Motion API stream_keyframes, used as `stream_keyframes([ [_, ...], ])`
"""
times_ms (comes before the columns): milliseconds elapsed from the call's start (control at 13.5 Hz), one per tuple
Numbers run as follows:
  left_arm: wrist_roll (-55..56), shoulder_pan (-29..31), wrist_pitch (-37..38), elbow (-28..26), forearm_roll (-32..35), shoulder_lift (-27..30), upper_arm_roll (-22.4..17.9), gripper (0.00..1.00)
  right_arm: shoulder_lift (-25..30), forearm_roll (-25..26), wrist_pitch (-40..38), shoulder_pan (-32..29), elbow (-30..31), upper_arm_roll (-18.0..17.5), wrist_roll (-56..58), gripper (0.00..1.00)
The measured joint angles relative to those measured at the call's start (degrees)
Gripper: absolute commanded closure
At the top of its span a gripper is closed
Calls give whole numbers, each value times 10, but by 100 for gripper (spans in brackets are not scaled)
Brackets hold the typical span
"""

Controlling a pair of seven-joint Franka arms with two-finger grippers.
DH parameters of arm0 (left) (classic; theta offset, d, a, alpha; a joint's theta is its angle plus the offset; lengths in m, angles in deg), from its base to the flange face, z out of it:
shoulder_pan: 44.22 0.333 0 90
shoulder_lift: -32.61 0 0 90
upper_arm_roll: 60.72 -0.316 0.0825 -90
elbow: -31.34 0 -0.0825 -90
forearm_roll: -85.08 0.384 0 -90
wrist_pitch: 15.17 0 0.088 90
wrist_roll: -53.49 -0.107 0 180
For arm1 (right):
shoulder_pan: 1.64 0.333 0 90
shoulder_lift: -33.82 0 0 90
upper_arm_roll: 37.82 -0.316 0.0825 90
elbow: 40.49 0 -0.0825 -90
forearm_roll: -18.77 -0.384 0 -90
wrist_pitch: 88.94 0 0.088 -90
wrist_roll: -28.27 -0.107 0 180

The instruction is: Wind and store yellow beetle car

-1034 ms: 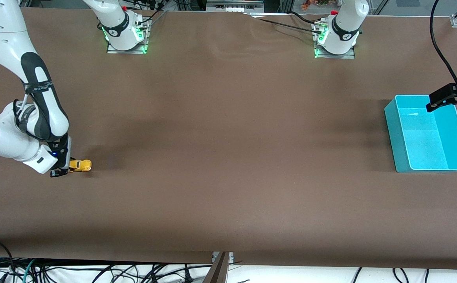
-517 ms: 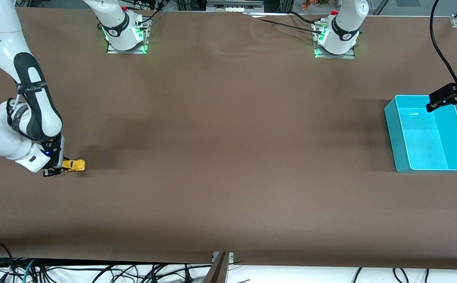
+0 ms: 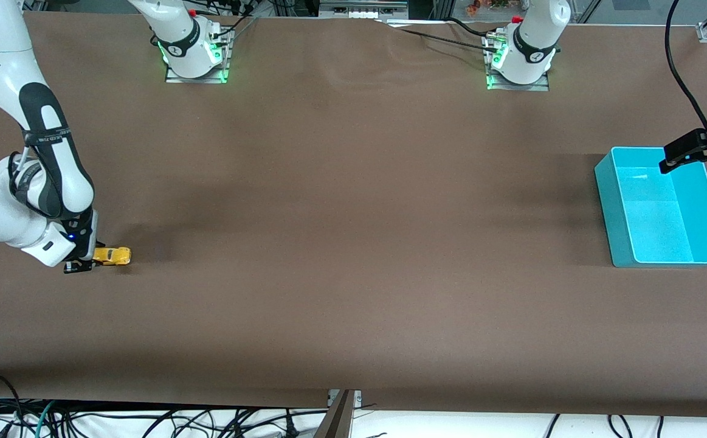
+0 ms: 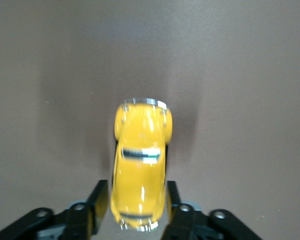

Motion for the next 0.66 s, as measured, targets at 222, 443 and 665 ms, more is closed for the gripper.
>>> stream_keyframes([
  [222, 0, 0, 0, 0, 0, 0, 0, 0, 1, 0, -27, 2, -43, -13, -1, 0],
  [443, 0, 0, 0, 0, 0, 0, 0, 0, 6, 0, -105, 4, -104, -16, -17, 0],
  [665, 0, 0, 0, 0, 0, 0, 0, 0, 14, 0, -161, 9, -151, -17, -70, 0],
])
